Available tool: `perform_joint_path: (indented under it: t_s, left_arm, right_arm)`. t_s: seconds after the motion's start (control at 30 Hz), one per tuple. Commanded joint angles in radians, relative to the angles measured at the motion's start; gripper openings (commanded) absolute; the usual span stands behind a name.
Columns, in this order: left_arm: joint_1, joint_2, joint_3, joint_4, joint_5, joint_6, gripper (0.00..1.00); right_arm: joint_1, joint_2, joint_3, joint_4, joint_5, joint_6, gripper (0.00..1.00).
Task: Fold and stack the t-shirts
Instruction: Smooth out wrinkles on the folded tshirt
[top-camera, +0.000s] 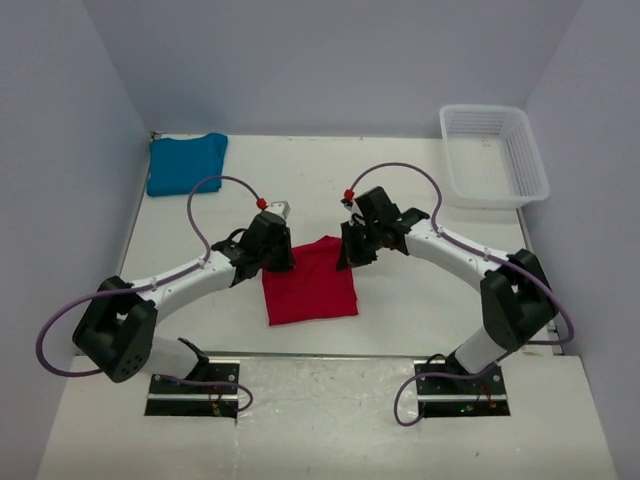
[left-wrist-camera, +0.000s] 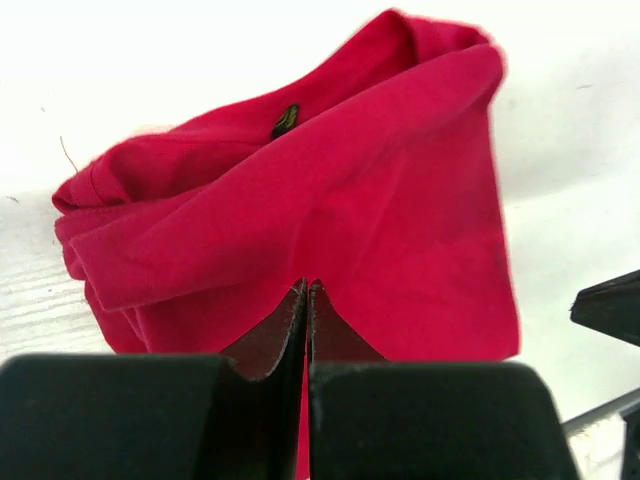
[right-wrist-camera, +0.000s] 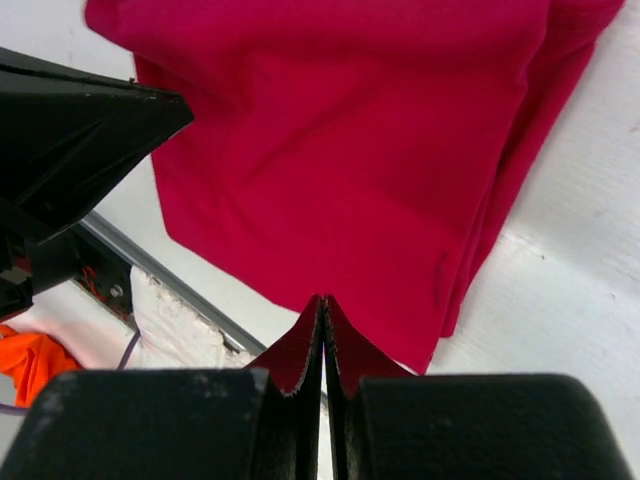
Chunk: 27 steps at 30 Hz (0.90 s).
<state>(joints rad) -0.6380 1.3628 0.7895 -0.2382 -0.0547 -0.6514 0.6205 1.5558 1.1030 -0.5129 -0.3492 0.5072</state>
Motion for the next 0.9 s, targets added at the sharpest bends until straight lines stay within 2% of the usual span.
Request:
perform_joint_path:
  t_s: [0.0,0.4,0.87]
  left_arm:
    - [-0.003,0.035,0.039,-0.015,-0.022,0.029,0.0]
    - [0.037,0.094,0.017,0.019,-0.04,0.052,0.0]
    - [0.21,0.117,-0.012,0.076,-0.014,0.075,0.0]
  right_arm:
    - [-0.001,0.079,0.017,0.034,-0.08,-0.004,0.0]
    - [0.005,0.292,-0.032,0.137,-0.137,0.031,0.0]
    - [0.008,0.339,-0.106,0.188,-0.186,0.105,0.0]
